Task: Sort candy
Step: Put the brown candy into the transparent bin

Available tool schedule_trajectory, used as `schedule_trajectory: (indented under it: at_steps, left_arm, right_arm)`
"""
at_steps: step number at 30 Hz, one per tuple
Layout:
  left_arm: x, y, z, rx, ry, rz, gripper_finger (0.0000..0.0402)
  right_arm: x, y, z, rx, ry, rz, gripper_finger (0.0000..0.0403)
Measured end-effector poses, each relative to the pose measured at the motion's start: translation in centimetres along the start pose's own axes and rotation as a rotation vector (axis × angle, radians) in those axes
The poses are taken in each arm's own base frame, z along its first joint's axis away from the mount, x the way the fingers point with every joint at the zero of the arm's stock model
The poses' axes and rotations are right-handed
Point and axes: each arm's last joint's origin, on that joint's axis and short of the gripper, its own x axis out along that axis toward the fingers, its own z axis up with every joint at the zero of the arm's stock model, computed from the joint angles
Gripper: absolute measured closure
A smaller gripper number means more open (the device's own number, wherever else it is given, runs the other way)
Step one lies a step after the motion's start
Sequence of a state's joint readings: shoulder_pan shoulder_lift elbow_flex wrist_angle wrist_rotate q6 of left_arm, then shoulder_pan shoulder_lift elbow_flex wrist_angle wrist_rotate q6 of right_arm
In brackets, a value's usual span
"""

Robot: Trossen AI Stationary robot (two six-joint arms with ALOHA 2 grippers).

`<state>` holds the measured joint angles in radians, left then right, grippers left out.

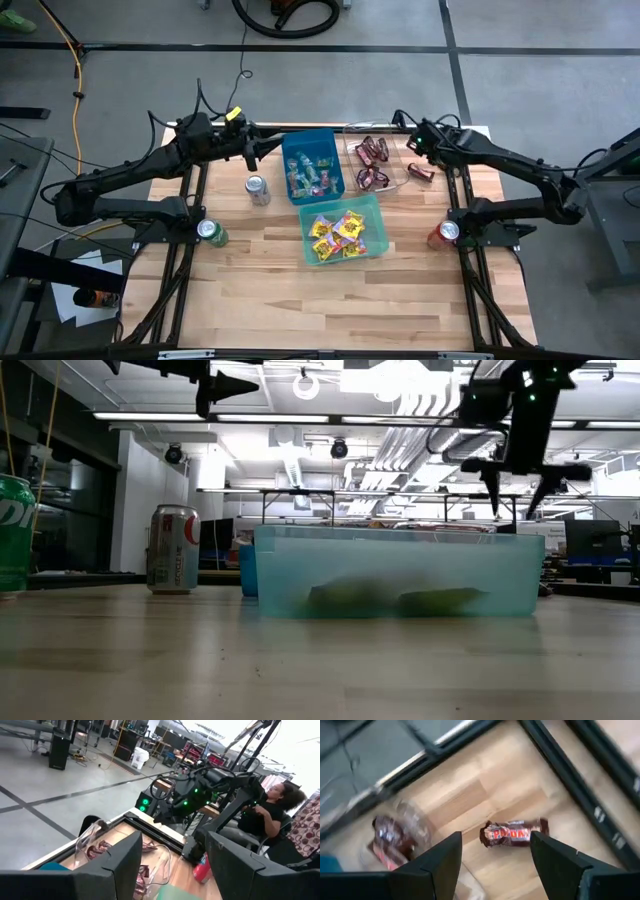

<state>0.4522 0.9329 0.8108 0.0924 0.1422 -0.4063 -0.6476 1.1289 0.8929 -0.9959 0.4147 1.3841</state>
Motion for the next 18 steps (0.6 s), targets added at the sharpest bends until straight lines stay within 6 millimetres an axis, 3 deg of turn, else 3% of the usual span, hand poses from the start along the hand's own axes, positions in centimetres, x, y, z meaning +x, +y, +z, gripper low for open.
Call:
schedule_trajectory:
  at_steps: [6,13,18]
  left_arm:
    - [0.0,0.0,-0.3,0.052,0.041,-0.016,0.0197]
    - [-0.1,0.5,-0.9,0.046,0.137,-0.069,0.0197]
    - [-0.3,1.1,-1.1,0.041,0.178,-0.040,0.0197]
  right_arm:
    - [2.3,-0.3,-1.4,0.201,0.044,0.029,0.0174]
    - [4.6,-1.6,-2.6,0.559,0.052,-0.076,0.0174]
    - [6.4,-2.4,-3.0,0.705,0.083,-0.149,0.0174]
